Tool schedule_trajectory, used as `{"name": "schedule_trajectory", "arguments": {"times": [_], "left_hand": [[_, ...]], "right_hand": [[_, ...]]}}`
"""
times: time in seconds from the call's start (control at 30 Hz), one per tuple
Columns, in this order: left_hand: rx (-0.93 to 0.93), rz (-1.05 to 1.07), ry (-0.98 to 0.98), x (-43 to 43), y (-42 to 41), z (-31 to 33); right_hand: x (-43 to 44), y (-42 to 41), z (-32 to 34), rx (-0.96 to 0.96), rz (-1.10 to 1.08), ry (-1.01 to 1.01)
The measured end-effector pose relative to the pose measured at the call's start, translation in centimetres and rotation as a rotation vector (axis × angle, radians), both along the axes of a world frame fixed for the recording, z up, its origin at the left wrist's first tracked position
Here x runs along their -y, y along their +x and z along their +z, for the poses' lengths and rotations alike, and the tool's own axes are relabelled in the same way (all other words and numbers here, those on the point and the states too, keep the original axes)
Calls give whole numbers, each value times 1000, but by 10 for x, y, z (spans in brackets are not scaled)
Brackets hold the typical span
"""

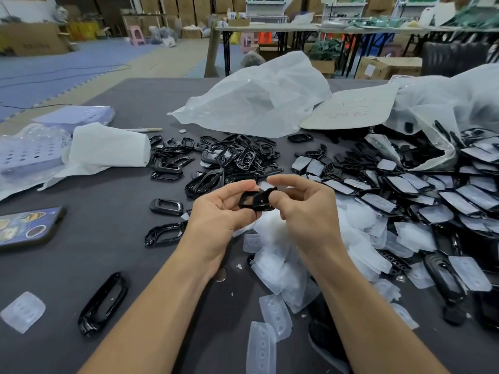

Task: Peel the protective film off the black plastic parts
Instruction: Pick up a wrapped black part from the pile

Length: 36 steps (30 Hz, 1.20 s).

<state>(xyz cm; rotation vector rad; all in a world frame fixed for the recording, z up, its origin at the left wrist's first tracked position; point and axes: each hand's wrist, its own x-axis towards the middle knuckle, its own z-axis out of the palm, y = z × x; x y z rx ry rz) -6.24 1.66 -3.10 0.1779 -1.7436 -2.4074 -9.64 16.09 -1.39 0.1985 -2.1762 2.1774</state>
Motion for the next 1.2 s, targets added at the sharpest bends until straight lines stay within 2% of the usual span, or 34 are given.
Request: {"name": "schedule_trajectory", "arguments": {"times": [0.23,0.33,0.47,0.6,0.67,0.8,0.9,1.0,1.07,1.2], "left_hand": [[-25,-41,53,-5,0,2],[-28,-48,51,-7,1,3],[-14,18,87,-10,1,6],[-29,107,63,-14,2,9],[-36,130,46,-15,1,10],[-29,159,25,-15,0,10],[24,214,-5,-17,-1,8],[88,168,-58,-20,-1,8],[96,162,-87,-20,-1,8],[74,227,-221,-17,1,8]], "right_hand": [[6,7,-1,-113,-136,130],[6,10,-2,-167,-236,244],[6,14,1,-283,-303,403],[9,19,3,-373,-386,457],[7,17,3,-342,-382,438],[5,10,6,-117,-113,274],[5,7,7,-27,-73,112],[4,5,6,26,-47,-11],[4,6,4,10,-40,14],[5,9,8,-37,-54,189]]}}
